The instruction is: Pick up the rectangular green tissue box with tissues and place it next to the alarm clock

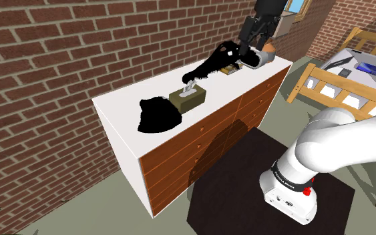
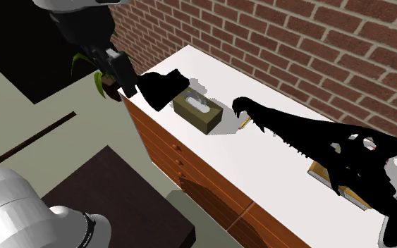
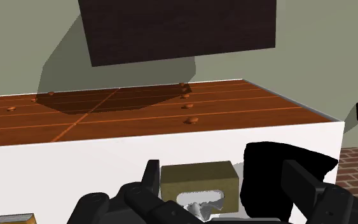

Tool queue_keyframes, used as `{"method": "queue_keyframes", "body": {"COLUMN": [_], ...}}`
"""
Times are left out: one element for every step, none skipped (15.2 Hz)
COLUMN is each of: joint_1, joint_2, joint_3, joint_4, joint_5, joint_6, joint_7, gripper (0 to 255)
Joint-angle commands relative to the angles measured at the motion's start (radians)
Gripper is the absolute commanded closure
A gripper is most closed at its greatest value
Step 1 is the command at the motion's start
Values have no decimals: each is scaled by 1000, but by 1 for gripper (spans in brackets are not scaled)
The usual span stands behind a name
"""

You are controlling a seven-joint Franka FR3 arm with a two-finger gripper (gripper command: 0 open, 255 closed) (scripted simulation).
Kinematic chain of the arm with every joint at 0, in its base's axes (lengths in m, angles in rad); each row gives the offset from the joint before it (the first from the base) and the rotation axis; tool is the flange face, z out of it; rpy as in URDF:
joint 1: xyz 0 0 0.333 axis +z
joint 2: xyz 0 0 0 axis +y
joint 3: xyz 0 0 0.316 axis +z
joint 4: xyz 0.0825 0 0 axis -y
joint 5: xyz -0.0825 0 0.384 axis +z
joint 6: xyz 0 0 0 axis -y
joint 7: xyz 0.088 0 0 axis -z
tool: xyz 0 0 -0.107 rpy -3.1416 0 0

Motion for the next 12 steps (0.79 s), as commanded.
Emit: {"method": "queue_keyframes", "body": {"joint_1": [0, -3, -7, -10, -13, -15, -17, -19, -21, -21, -22, -22], "joint_2": [0, 7, 15, 25, 37, 50, 66, 82, 101, 122, 144, 168], "joint_3": [0, 1, 2, 4, 5, 7, 9, 11, 12, 14, 16, 17], "joint_4": [0, -27, -52, -76, -98, -119, -138, -156, -173, -188, -201, -212], "joint_5": [0, 11, 22, 34, 45, 57, 68, 80, 92, 105, 117, 130], "joint_6": [0, 42, 84, 127, 171, 214, 258, 303, 347, 392, 437, 483], "joint_7": [0, 16, 32, 47, 62, 77, 90, 103, 116, 128, 140, 151], "gripper": [0, 0, 0, 0, 0, 0, 0, 0, 0, 0, 0, 0]}}
